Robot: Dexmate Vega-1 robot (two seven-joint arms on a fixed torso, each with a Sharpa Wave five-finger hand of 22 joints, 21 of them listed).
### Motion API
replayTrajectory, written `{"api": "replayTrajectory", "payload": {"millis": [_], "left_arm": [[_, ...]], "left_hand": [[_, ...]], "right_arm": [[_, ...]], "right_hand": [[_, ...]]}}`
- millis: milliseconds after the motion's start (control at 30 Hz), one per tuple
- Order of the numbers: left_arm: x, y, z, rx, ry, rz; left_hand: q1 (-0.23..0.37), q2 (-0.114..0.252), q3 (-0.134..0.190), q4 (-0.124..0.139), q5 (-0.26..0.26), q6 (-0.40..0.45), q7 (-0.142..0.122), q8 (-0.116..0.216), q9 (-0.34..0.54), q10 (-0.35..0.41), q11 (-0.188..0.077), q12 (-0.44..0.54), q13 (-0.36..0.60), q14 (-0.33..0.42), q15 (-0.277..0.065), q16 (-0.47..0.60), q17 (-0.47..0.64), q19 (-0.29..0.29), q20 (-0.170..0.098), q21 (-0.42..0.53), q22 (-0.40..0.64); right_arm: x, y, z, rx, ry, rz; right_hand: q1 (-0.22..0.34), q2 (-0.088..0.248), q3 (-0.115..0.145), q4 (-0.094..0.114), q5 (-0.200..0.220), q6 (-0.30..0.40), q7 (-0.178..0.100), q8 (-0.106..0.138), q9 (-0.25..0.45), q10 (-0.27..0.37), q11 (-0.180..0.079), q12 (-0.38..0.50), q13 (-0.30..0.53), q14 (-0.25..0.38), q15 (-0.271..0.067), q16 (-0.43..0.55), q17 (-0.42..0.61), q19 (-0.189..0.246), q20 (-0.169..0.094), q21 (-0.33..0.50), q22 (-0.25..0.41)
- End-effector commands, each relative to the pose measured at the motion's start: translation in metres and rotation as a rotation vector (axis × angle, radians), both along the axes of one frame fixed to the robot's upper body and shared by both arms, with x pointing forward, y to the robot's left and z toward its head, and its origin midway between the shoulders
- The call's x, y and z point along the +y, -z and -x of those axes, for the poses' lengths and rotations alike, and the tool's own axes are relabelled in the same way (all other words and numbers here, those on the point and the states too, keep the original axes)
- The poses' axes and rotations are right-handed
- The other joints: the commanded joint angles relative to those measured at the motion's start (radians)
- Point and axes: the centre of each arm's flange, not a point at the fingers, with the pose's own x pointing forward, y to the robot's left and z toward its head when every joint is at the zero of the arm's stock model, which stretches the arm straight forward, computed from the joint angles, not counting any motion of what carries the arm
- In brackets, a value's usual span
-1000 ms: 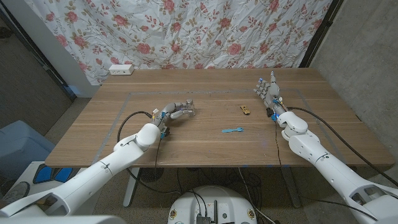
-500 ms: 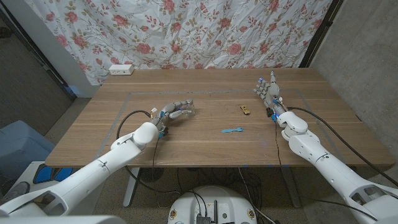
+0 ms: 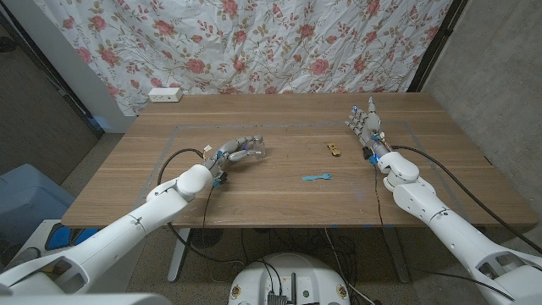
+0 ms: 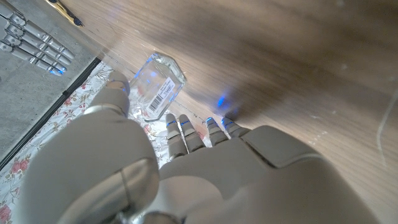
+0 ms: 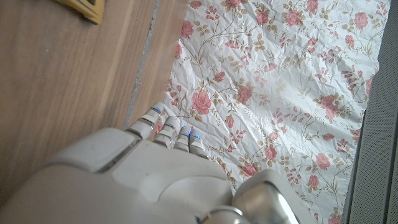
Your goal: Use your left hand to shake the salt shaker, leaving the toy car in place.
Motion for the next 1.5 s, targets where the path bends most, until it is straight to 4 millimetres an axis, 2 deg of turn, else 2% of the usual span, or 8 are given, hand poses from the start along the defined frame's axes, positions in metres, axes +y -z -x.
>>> {"api": "replayTrajectory", "payload": {"millis": [33,100,500,600,800,1033,1200,1500], "left_arm": [[0.004,-0.012,-0.003,-0.016,0.051,-0.018],[0.005,-0.015,-0.003,-0.024,0.059,-0.02],[0.01,-0.026,-0.002,-0.028,0.11,-0.015],[0.014,-0.027,-0.003,-0.024,0.121,-0.002],[0.019,-0.03,-0.003,-0.02,0.138,0.033],[0.024,-0.032,-0.004,-0.021,0.155,0.094],[0.028,-0.035,-0.002,-0.037,0.153,0.144],[0.036,-0.037,-0.005,-0.031,0.166,0.22]], "left_hand": [[-0.003,-0.017,-0.005,0.001,0.003,-0.028,0.01,0.005,-0.001,-0.034,0.007,-0.002,0.003,-0.039,0.004,-0.006,0.002,-0.028,0.003,-0.002,0.002],[-0.008,-0.021,-0.006,0.005,0.003,-0.058,0.02,0.001,-0.002,-0.059,0.011,-0.003,0.002,-0.053,0.005,-0.003,0.002,-0.039,0.004,-0.002,0.002],[-0.043,-0.039,-0.014,0.014,0.0,-0.141,0.038,0.0,-0.003,-0.18,0.046,-0.006,-0.001,-0.134,0.018,-0.004,0.003,-0.096,0.003,-0.004,0.002],[-0.051,-0.038,-0.015,0.017,0.0,-0.162,0.046,-0.002,-0.003,-0.199,0.052,-0.005,-0.001,-0.151,0.028,-0.005,0.003,-0.106,0.011,-0.004,0.002],[-0.071,-0.04,-0.019,0.022,-0.001,-0.2,0.057,-0.004,-0.004,-0.238,0.065,-0.004,-0.002,-0.18,0.036,-0.004,0.003,-0.128,0.011,-0.004,0.003],[-0.083,-0.038,-0.02,0.025,-0.002,-0.214,0.065,-0.003,-0.004,-0.25,0.07,-0.002,-0.002,-0.186,0.028,-0.001,0.003,-0.128,0.008,0.0,0.003],[-0.096,-0.033,-0.02,0.028,-0.003,-0.209,0.072,0.005,-0.004,-0.244,0.071,0.007,-0.002,-0.166,0.015,0.008,0.002,-0.101,-0.012,0.011,0.002],[-0.11,-0.028,-0.021,0.032,-0.004,-0.2,0.078,0.01,-0.005,-0.232,0.075,0.012,-0.003,-0.15,0.009,0.012,0.002,-0.087,-0.026,0.014,0.002]], "right_arm": [[0.0,0.0,0.0,0.0,0.0,0.0],[0.0,0.0,0.0,0.0,0.0,0.0],[0.0,0.0,0.0,0.0,0.0,0.0],[0.0,0.0,0.0,0.0,0.0,0.0],[0.0,0.0,0.0,0.0,0.0,0.0],[0.0,0.0,0.0,0.0,0.0,0.0],[0.0,0.0,0.0,0.0,0.0,0.0],[0.0,0.0,0.0,0.0,0.0,0.0]], "right_hand": [[-0.003,0.097,-0.001,0.006,0.007,-0.001,0.008,0.006,0.004,-0.006,-0.002,0.007,0.004,-0.006,-0.036,0.004,0.005,0.007,0.001,0.006,0.005],[-0.003,0.097,-0.001,0.006,0.007,-0.001,0.009,0.006,0.004,-0.006,-0.001,0.007,0.004,-0.006,-0.035,0.004,0.005,0.007,0.001,0.006,0.005],[-0.003,0.097,-0.001,0.006,0.007,-0.001,0.008,0.006,0.004,-0.005,-0.001,0.007,0.004,-0.006,-0.035,0.004,0.005,0.006,0.002,0.006,0.005],[-0.003,0.097,-0.001,0.006,0.007,-0.001,0.008,0.006,0.004,-0.004,-0.001,0.008,0.004,-0.006,-0.035,0.004,0.005,0.006,0.002,0.006,0.005],[-0.003,0.097,-0.001,0.006,0.007,-0.002,0.009,0.006,0.004,-0.007,-0.001,0.007,0.004,-0.006,-0.036,0.004,0.005,0.007,0.001,0.006,0.005],[-0.003,0.097,-0.001,0.006,0.007,0.0,0.008,0.006,0.004,-0.007,-0.001,0.007,0.004,-0.006,-0.035,0.004,0.005,0.006,0.001,0.006,0.005],[-0.003,0.097,-0.001,0.006,0.007,0.0,0.008,0.006,0.004,-0.007,-0.001,0.007,0.004,-0.006,-0.035,0.004,0.005,0.007,0.001,0.006,0.005],[-0.003,0.097,-0.001,0.006,0.007,-0.001,0.009,0.006,0.004,-0.005,-0.001,0.007,0.004,-0.006,-0.034,0.004,0.005,0.006,0.002,0.006,0.005]]}}
